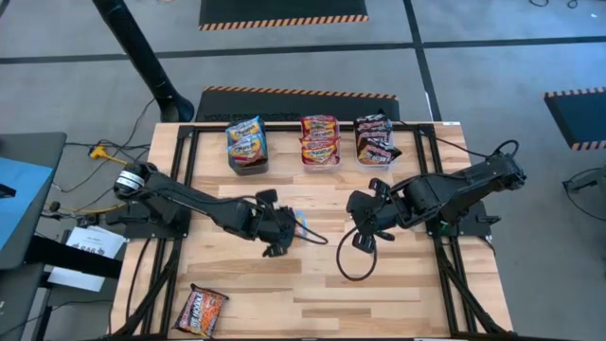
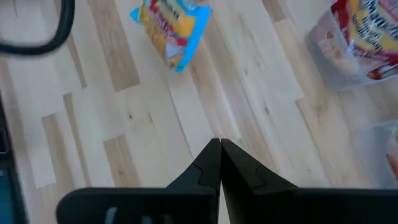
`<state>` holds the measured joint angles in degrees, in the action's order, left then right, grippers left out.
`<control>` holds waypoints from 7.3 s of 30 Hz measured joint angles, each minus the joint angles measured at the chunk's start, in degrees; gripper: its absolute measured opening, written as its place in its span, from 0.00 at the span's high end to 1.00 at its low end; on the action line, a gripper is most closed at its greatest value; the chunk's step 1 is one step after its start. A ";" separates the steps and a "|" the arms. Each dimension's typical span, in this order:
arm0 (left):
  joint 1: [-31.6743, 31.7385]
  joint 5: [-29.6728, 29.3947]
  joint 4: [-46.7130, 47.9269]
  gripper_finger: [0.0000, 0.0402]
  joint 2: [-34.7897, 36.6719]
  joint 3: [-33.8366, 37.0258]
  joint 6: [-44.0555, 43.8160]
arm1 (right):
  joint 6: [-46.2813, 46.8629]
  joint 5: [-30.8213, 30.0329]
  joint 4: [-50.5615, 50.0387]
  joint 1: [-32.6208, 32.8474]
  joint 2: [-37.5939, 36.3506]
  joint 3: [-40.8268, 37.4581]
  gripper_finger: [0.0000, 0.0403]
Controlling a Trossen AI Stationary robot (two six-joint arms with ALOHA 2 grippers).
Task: Sort Maruchan noodles
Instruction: Put the blue noodle pack into the black bin, then put the black noodle pack into the right transparent bin
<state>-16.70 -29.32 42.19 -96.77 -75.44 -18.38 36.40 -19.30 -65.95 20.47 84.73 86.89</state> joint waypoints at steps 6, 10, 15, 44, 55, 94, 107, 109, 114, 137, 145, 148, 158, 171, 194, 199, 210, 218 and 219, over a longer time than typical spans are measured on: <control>4.22 -4.45 5.80 1.00 3.76 -0.02 3.32 | -0.89 -0.88 0.00 -0.42 0.00 0.00 0.92; 8.08 -6.10 8.42 1.00 6.84 -0.04 6.22 | -0.91 -1.60 0.01 -0.42 0.00 0.00 0.92; 14.14 -6.91 10.68 1.00 11.04 -0.04 11.52 | -1.05 -1.65 0.00 -0.42 0.00 0.00 0.92; 46.08 1.72 10.39 1.00 12.96 -0.11 37.98 | -2.33 -1.71 0.32 -0.42 0.02 0.00 0.92; 46.41 0.13 10.73 1.00 6.49 -0.11 40.40 | -2.35 -1.71 0.39 -0.42 0.02 0.02 0.92; 48.57 12.69 10.85 0.74 4.85 -0.11 33.56 | -2.38 -0.36 0.37 -0.26 0.02 0.02 0.92; 48.57 16.68 26.47 0.72 5.01 -12.61 27.80 | -2.35 -0.39 -0.02 -1.05 0.02 0.02 0.92; 48.50 23.13 28.53 0.73 5.12 -12.87 26.62 | -2.35 -0.58 0.00 -1.31 0.02 0.02 0.92; 48.10 32.61 29.02 0.75 5.42 -9.11 28.05 | -2.35 -0.79 -0.02 -2.23 0.02 0.02 0.92; 50.70 16.44 16.83 0.76 5.16 4.52 26.43 | -2.35 -0.36 -0.45 -2.25 0.02 0.02 0.92; 52.49 20.21 15.99 0.76 4.84 6.46 25.69 | -2.35 -0.34 -0.42 -2.25 0.02 0.02 0.92; 52.43 20.24 15.64 0.76 4.83 9.25 25.45 | -2.35 -0.34 -0.42 -2.25 0.02 0.02 0.92; 52.49 18.30 14.06 0.76 4.83 10.48 26.23 | -2.35 -0.34 -0.42 -2.25 0.02 0.02 0.92; 52.04 19.78 26.65 0.76 4.92 -1.30 21.67 | -2.38 -0.31 -0.44 -2.25 0.02 0.02 0.92; 58.53 26.45 47.72 0.61 4.96 -6.71 15.00 | -6.48 -0.27 -0.50 -2.25 0.02 0.02 0.80; 57.87 38.26 47.76 0.62 7.44 -6.96 8.76 | -6.48 -0.27 -0.52 -2.25 0.02 0.02 0.79; 44.11 46.59 47.82 0.64 11.60 -6.86 -3.17 | -6.51 -0.27 -1.42 -2.25 0.00 0.02 0.79; 28.67 45.12 47.83 0.64 12.54 -6.86 -12.91 | -8.26 -0.28 -1.96 -2.25 0.00 0.02 0.79; 26.73 45.10 47.83 0.64 12.55 -6.86 -14.50 | -8.45 -0.27 -1.95 -2.25 0.00 0.02 0.79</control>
<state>10.03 15.79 90.02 -84.23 -82.30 -32.88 27.94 -19.57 -67.90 18.22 84.73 86.91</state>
